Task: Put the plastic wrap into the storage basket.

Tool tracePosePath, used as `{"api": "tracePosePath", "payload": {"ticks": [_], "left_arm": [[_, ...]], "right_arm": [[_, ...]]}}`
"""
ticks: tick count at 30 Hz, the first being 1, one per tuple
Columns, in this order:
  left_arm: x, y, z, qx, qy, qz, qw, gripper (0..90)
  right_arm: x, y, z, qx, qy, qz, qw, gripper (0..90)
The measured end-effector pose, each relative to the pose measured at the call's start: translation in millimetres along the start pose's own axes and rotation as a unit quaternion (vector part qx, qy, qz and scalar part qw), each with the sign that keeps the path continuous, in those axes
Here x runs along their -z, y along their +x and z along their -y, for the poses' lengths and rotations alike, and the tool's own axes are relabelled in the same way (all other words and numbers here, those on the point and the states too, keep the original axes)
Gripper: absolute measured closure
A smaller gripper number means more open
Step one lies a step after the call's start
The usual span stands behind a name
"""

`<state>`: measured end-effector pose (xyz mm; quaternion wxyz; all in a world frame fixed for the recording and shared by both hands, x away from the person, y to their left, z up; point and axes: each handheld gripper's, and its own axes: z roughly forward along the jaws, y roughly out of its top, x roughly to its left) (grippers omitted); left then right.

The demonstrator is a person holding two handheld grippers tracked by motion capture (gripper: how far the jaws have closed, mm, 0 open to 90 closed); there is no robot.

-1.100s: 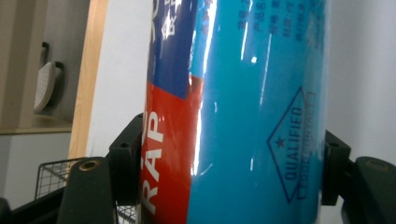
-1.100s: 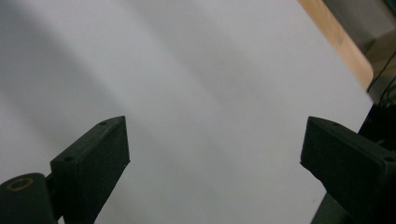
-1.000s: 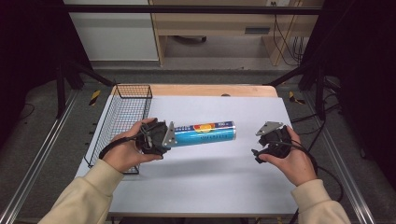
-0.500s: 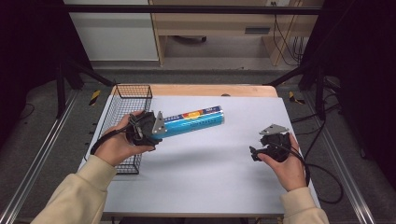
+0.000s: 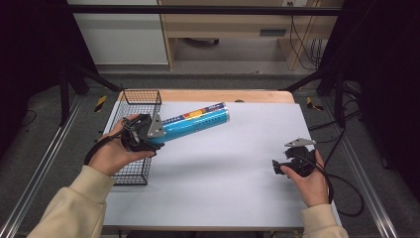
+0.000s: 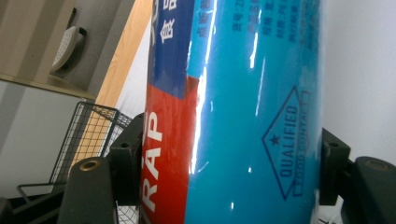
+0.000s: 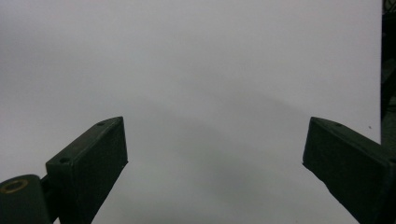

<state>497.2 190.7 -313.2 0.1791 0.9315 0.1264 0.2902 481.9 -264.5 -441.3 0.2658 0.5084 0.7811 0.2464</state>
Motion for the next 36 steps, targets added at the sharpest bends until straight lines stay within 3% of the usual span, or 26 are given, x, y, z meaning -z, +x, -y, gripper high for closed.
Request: {"api": "tracePosePath", "payload": {"ticks": [3,11,13,22,29,36], "left_arm": [[3.8,1.0,3.7,0.005,0.006,-0.005,1.0000,31.0],[12.6,3.2,14.1,0.035,0.017,-0.016,0.9991,31.1],[15.0,3.3,17.1,0.043,0.012,-0.012,0.9989,31.1],[29.6,-2.2,28.2,0.095,0.015,-0.033,0.9949,31.2],[32.6,-4.0,35.7,0.103,0.029,-0.033,0.9937,31.2],[37.3,-5.3,43.5,0.125,0.035,-0.037,0.9908,31.3]], "right_arm": [[1.7,0.2,4.7,-0.013,-0.004,-0.005,0.9999,6.0],[2.5,-0.1,16.8,-0.047,-0.019,0.011,0.9987,6.3],[1.5,2.8,18.6,-0.040,-0.018,0.008,0.9990,6.2],[0.1,6.5,23.1,-0.056,-0.012,0.019,0.9982,5.8],[2.4,6.7,22.6,-0.061,-0.021,0.025,0.9976,5.7],[0.8,9.0,22.7,-0.054,-0.018,0.018,0.9982,5.8]]}}
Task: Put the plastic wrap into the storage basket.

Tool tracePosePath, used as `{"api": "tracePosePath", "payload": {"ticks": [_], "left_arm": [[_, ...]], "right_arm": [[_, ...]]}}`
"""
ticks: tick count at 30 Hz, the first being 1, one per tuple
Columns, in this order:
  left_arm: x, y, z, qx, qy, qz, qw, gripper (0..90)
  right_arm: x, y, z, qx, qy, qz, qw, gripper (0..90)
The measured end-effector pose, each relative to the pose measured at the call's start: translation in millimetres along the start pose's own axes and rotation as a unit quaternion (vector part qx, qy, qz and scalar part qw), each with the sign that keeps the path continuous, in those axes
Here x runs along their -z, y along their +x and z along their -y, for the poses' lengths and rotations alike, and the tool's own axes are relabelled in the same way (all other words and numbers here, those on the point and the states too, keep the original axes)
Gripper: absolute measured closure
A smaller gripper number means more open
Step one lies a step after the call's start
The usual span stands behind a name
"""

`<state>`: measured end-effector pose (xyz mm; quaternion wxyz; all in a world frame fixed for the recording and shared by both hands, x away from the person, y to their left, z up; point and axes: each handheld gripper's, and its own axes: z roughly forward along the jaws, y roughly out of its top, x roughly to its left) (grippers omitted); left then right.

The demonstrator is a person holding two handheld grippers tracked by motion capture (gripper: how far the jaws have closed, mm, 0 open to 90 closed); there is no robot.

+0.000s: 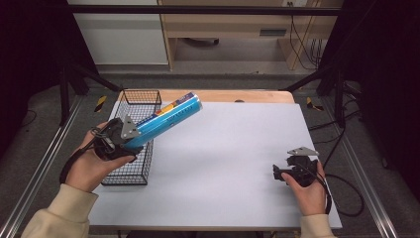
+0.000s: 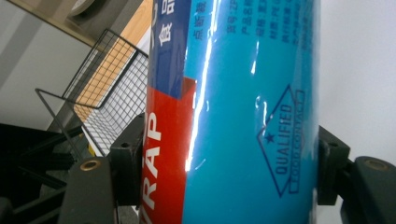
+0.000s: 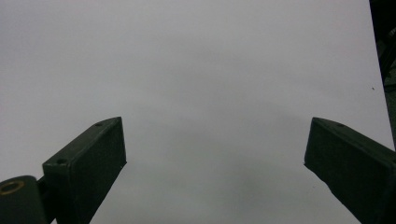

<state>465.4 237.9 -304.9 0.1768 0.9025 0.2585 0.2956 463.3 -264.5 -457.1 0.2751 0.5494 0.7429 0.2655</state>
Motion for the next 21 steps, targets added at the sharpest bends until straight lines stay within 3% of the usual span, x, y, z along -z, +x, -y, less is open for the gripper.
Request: {"api": "tracePosePath", "payload": {"ticks": [5,14,18,21], "left_arm": [[5.9,0.0,7.8,0.033,0.003,-0.005,0.9995,31.3],[3.6,0.1,25.0,0.094,0.031,-0.015,0.9949,31.4],[1.8,-1.5,30.0,0.105,0.023,-0.021,0.9939,31.5],[0.5,-3.7,31.3,0.105,0.033,-0.029,0.9935,31.5]], "right_arm": [[0.0,-0.9,0.7,-0.001,0.002,0.000,1.0000,5.8],[2.1,-1.2,0.8,-0.005,-0.001,0.002,1.0000,6.0],[2.3,-2.0,1.2,-0.008,-0.001,0.001,1.0000,6.0],[1.7,-3.7,1.7,-0.009,0.000,0.000,1.0000,6.0]]}}
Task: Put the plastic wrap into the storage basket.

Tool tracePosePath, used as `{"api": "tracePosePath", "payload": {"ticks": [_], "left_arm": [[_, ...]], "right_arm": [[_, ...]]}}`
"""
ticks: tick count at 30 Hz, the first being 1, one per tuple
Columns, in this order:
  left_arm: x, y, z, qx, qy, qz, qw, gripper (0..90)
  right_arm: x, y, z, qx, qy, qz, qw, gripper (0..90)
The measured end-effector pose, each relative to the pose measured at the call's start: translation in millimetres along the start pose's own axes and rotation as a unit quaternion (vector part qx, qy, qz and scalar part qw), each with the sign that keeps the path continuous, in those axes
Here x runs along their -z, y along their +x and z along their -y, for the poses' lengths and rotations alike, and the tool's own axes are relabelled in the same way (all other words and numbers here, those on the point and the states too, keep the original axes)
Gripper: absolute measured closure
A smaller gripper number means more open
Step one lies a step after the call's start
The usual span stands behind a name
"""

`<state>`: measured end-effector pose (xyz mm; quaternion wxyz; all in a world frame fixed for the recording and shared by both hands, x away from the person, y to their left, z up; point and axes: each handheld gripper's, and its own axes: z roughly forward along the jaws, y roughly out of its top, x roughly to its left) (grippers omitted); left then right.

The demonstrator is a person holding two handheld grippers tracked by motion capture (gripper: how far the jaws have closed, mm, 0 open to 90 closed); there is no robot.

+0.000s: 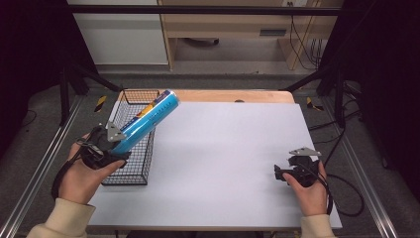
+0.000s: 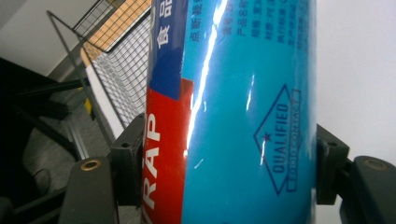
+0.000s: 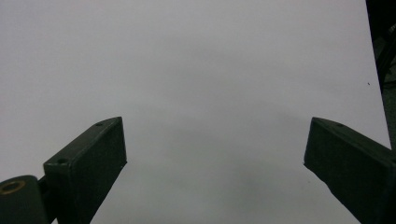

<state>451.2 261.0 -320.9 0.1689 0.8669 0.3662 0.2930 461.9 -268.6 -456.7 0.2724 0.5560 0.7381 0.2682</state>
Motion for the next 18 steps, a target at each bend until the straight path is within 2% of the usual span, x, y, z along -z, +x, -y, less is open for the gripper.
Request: {"api": "tracePosePath", "payload": {"ticks": [8,11,13,18], "left_arm": [[-4.8,-1.0,4.5,0.031,0.028,0.001,0.9991,31.6],[-7.4,-0.4,5.9,0.033,0.043,0.001,0.9985,31.6],[-7.8,-0.3,6.7,0.038,0.046,0.001,0.9982,31.6],[-9.4,2.7,8.1,0.051,0.050,-0.003,0.9974,31.6]], "right_arm": [[0.3,0.5,-1.0,0.002,-0.003,-0.003,1.0000,6.2],[0.1,2.5,-2.2,0.004,-0.005,-0.009,0.9999,6.2],[-0.3,2.8,-2.8,0.011,-0.005,-0.010,0.9999,6.3],[-0.7,4.2,-2.9,0.011,-0.006,-0.014,0.9998,6.5]]}}
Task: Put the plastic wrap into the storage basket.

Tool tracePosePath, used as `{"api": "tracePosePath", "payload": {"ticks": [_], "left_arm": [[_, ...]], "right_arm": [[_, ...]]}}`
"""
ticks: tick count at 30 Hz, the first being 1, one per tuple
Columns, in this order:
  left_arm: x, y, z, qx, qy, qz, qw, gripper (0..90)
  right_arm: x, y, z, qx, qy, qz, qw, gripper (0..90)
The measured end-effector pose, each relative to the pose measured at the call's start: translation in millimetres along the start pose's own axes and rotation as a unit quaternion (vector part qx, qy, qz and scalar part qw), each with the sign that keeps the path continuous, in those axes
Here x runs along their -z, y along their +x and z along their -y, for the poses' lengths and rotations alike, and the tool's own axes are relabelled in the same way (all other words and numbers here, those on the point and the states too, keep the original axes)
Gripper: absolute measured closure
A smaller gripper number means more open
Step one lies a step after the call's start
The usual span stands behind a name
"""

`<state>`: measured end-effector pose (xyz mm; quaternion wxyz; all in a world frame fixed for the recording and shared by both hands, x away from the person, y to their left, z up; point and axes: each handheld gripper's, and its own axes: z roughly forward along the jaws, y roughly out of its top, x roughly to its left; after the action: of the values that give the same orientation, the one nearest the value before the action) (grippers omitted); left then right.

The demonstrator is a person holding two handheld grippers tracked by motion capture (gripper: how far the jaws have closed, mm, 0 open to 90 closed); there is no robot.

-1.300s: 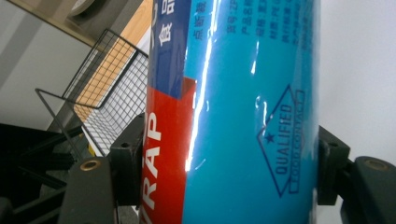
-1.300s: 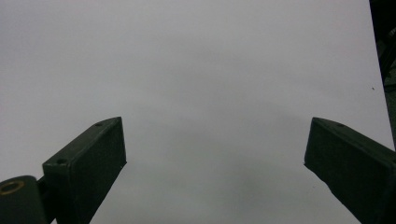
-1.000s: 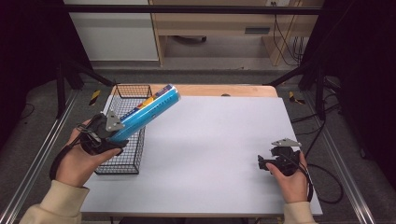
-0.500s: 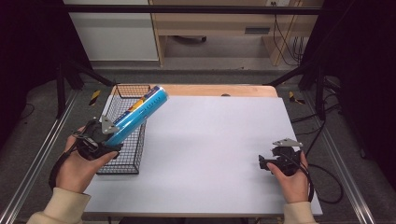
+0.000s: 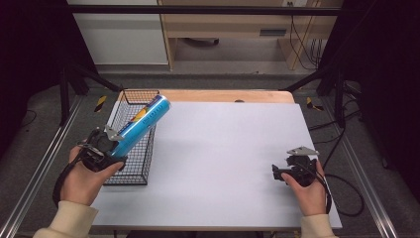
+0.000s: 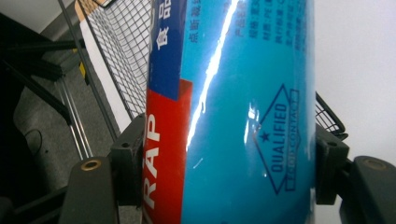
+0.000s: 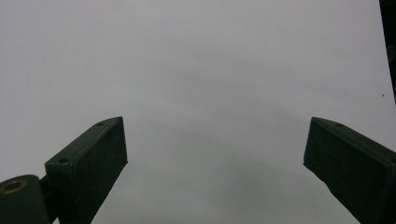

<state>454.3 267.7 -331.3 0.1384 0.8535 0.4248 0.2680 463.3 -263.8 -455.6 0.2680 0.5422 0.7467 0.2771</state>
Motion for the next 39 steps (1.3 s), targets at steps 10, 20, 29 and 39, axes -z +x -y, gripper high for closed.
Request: {"api": "tracePosePath", "payload": {"ticks": [10,20,29,39], "left_arm": [[-8.7,3.3,1.0,0.048,0.048,0.009,0.9977,31.7],[-22.6,12.0,-4.0,0.085,0.075,0.012,0.9935,31.8],[-34.4,17.3,-5.5,0.093,0.108,0.007,0.9898,31.8],[-42.3,20.5,-4.2,0.098,0.133,-0.002,0.9864,31.8]], "right_arm": [[0.1,2.9,-0.8,-0.001,-0.001,-0.009,1.0000,6.9],[-1.4,3.1,-0.7,0.002,0.000,-0.014,0.9999,6.9],[-1.4,3.9,-0.5,0.003,0.002,-0.017,0.9998,6.9],[-2.0,4.1,-0.3,0.006,0.002,-0.022,0.9997,7.0]]}}
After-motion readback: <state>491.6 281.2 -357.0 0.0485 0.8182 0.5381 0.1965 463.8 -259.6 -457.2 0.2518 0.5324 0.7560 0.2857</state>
